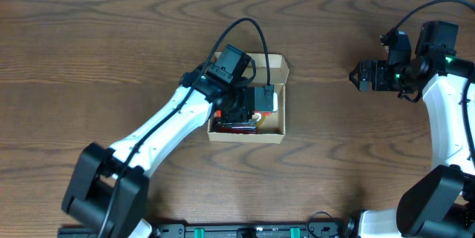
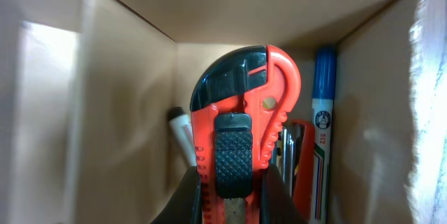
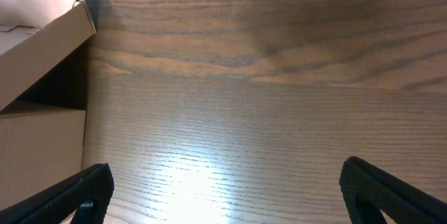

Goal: Pack container
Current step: 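Lift box cutter with left gripper and lower it into the box, then open left gripper and retract left arm from the box, then move both grippers to the box lid flaps on either side, then fold the box lid closed with both grippers, then retract both arms away from the closed box, then press down on the box lid with the right gripper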

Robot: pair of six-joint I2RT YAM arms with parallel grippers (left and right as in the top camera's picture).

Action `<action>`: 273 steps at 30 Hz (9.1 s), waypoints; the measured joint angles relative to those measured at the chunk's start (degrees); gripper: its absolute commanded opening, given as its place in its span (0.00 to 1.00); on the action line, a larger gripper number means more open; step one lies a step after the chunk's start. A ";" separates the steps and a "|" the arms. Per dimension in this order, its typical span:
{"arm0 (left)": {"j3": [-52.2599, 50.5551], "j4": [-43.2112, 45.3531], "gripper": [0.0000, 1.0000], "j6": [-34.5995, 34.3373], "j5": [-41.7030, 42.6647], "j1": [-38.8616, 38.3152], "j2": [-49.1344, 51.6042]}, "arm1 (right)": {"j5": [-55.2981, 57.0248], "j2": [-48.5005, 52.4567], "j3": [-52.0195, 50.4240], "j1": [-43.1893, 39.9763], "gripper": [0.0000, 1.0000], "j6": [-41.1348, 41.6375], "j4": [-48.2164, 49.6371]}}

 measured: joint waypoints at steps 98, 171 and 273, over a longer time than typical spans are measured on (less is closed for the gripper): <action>0.63 8.09 0.06 -57.53 44.81 36.39 25.20 | -32.83 29.03 -0.02 17.31 0.01 18.49 15.43; 26.67 -41.40 0.41 -28.41 30.38 28.98 17.94 | -66.88 38.69 -0.04 17.70 0.61 25.79 35.47; 26.75 -33.88 0.95 -42.64 -13.33 39.78 4.04 | 6.03 -2.95 7.43 53.64 0.01 14.53 -11.28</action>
